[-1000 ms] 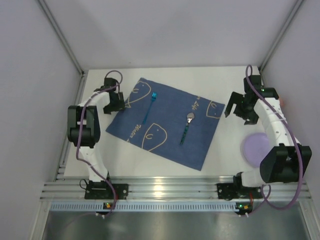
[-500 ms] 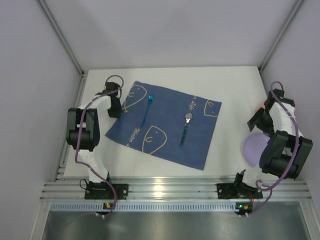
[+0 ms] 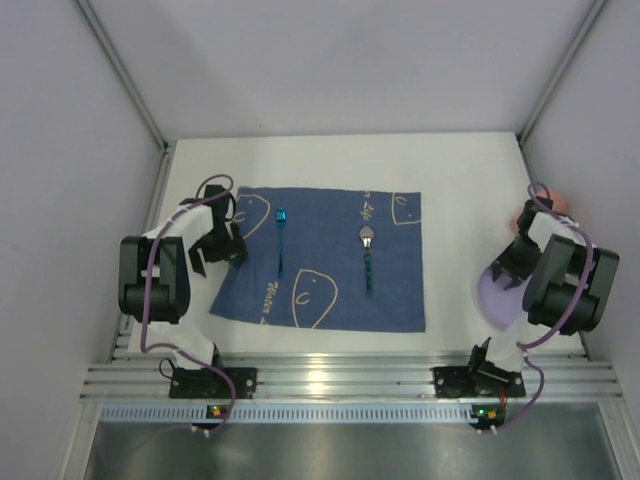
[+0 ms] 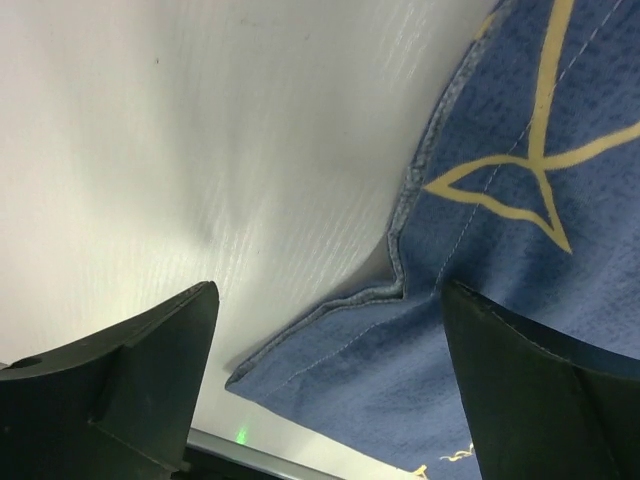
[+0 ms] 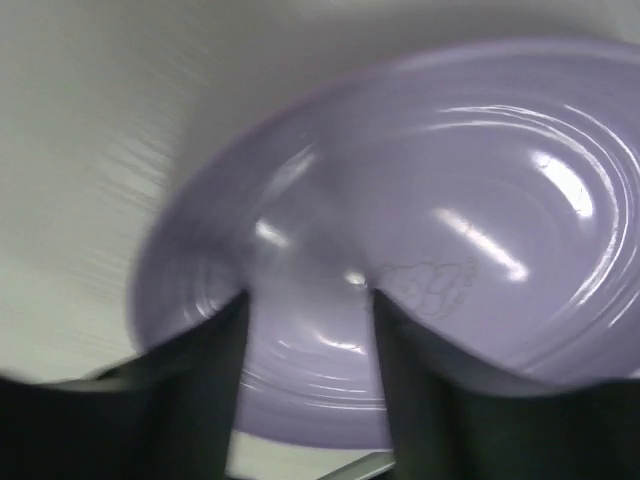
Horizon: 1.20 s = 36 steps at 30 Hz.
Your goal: Set the dinner table for one person
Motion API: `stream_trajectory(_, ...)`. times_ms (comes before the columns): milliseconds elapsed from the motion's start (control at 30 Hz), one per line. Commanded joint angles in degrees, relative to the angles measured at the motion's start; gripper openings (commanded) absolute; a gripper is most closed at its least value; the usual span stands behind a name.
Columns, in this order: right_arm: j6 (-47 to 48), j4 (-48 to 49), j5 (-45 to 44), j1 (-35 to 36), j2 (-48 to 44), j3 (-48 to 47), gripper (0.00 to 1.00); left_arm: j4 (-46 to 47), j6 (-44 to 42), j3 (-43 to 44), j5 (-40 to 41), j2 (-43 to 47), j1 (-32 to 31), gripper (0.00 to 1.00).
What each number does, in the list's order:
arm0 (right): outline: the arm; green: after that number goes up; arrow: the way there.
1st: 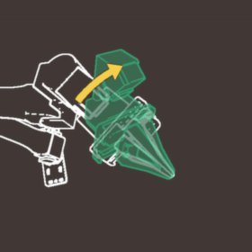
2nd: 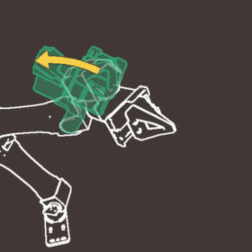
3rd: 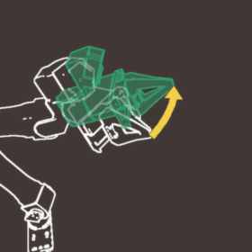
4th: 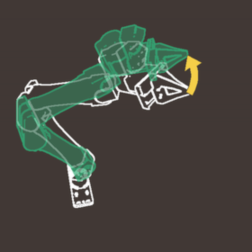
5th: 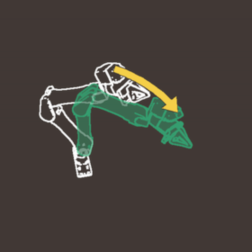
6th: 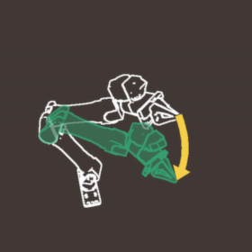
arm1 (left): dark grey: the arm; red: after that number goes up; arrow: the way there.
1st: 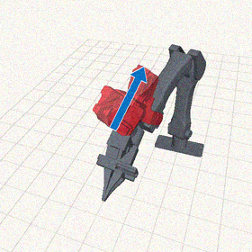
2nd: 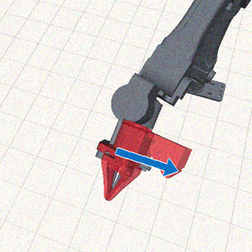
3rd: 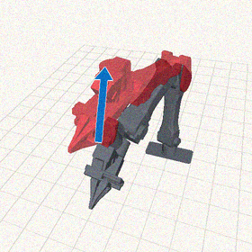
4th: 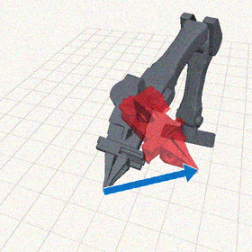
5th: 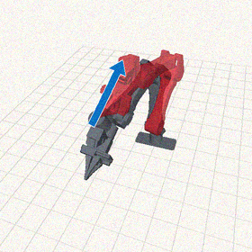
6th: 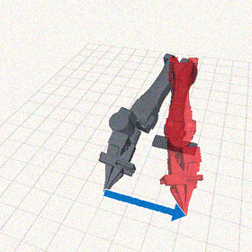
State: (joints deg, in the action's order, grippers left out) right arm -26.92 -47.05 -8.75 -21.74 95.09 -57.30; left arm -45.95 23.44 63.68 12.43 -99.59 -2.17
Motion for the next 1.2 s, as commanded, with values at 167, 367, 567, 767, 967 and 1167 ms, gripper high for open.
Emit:
stream_trajectory(167,-0.1,5.2,0.2,4.9,2.4,-1.1,0.00,-4.7,1.6,2.4,1.0,5.7,0.0,0.98)
stream_trajectory(367,-3.2,2.1,-0.1,19.8,-4.1,-4.7,0.00,-5.5,2.7,3.9,1.4,8.4,0.0,0.98)
stream_trajectory(567,-7.4,-2.8,1.1,33.8,-8.9,-11.4,0.00,-5.5,3.7,3.5,1.0,10.6,-0.5,0.98)
stream_trajectory(767,-8.9,-6.0,-1.2,40.7,-8.5,-16.1,0.00,-5.6,3.7,1.7,1.0,13.5,-0.5,0.98)
stream_trajectory(967,-6.3,-7.4,-4.3,40.6,-6.1,-16.9,0.59,-5.6,3.5,-0.7,1.0,16.7,-0.5,0.98)
stream_trajectory(1167,-4.9,-5.4,-5.8,36.3,-4.5,-14.6,0.72,-5.2,3.2,-3.1,0.1,19.7,-0.5,0.98)
